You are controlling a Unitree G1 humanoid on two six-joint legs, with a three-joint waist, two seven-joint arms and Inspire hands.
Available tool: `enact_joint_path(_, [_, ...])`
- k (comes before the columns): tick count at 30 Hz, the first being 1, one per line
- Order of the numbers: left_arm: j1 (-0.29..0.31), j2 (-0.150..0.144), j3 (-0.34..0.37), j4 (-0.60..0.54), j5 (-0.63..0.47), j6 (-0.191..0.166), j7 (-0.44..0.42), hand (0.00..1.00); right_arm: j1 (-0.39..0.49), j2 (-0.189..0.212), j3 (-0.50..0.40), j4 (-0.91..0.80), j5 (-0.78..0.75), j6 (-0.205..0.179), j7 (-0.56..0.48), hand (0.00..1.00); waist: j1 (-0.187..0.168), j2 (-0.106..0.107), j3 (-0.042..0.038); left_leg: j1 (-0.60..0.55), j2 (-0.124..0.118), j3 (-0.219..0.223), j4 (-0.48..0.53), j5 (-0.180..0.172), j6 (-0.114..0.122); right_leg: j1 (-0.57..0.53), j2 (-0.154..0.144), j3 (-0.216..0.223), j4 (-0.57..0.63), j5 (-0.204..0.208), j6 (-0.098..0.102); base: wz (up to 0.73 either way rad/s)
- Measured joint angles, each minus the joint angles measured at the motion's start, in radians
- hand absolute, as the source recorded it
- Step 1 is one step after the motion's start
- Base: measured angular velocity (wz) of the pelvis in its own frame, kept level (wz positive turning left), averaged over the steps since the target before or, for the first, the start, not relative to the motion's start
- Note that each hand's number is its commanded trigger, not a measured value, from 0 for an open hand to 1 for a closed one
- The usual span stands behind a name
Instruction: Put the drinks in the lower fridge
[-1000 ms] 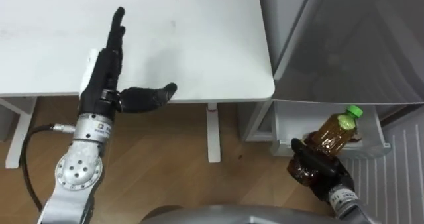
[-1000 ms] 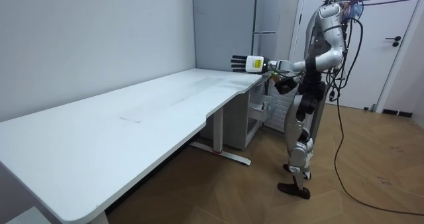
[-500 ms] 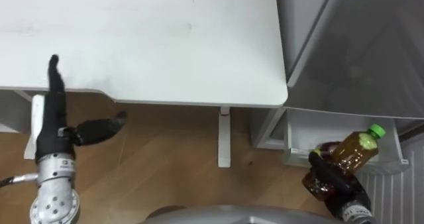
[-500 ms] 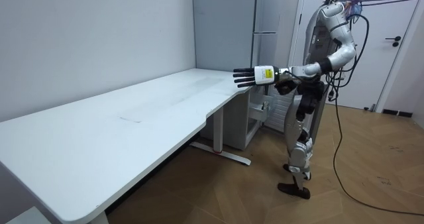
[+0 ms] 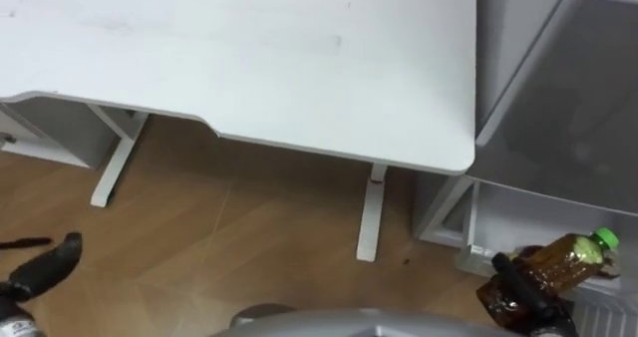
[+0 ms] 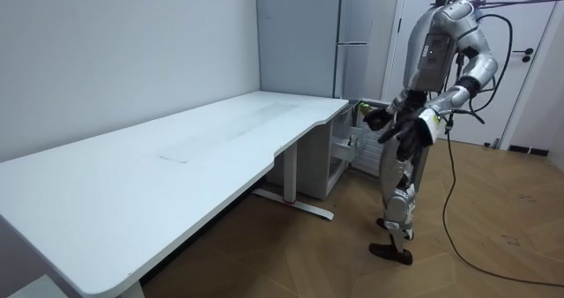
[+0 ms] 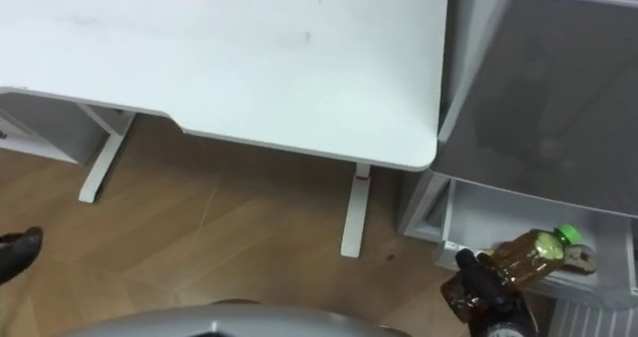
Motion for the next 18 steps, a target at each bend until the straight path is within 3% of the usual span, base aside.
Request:
enact_joint_path(5, [-0.012, -0.022, -0.002, 0.193, -0.153, 0.012, -0.013, 0.00, -0.008, 0.001, -0.024, 0.022, 0.029, 0.024, -0.010, 1.00, -0.008, 0.003, -0.0016, 0.005, -0.001, -0.005, -0.009, 0.001, -0.001, 0.011, -0.002, -0.020, -0.005, -0.004, 0.000, 0.03])
enact_joint_path(7, [-0.018, -0.024, -0.008, 0.281, -0.232, 0.038, -0.044, 0.00, -0.006, 0.000, -0.027, 0.021, 0.032, 0.038, -0.017, 1.00, -0.008, 0.004, -0.0010, 0.012, -0.002, -0.003, -0.013, 0.001, -0.001, 0.013, -0.004, -0.020, -0.004, -0.008, 0.001, 0.00])
enact_joint_path(10, [-0.021, -0.028, -0.033, 0.418, -0.329, 0.114, -0.121, 0.00, -0.014, -0.004, -0.030, 0.021, 0.032, 0.086, -0.021, 1.00, -0.023, 0.001, -0.0012, 0.016, -0.005, -0.004, -0.017, 0.001, -0.001, 0.016, -0.007, -0.016, 0.000, -0.016, 0.005, 0.05])
enact_joint_path(12, [-0.039, -0.033, -0.047, 0.498, -0.334, 0.146, -0.178, 0.00, -0.040, -0.004, -0.044, 0.028, 0.032, 0.107, -0.023, 1.00, -0.028, 0.003, 0.0004, 0.015, -0.005, -0.003, -0.017, 0.001, -0.001, 0.015, -0.006, -0.012, 0.001, -0.017, 0.006, 0.00])
enact_joint_path(16, [-0.080, -0.041, -0.084, 0.646, -0.347, 0.222, -0.318, 0.00, -0.120, -0.004, -0.048, 0.078, 0.069, 0.123, -0.018, 1.00, -0.061, 0.003, 0.0019, 0.012, -0.005, -0.002, -0.017, 0.000, -0.001, 0.014, -0.006, -0.007, 0.002, -0.017, 0.006, 0.01])
enact_joint_path(18, [-0.096, -0.052, -0.089, 0.651, -0.350, 0.249, -0.354, 0.00, -0.143, -0.004, -0.048, 0.095, 0.104, 0.126, -0.019, 1.00, -0.064, 0.000, 0.0015, -0.006, -0.005, 0.001, -0.012, 0.000, 0.000, 0.001, -0.009, -0.007, 0.016, -0.020, 0.005, 0.00])
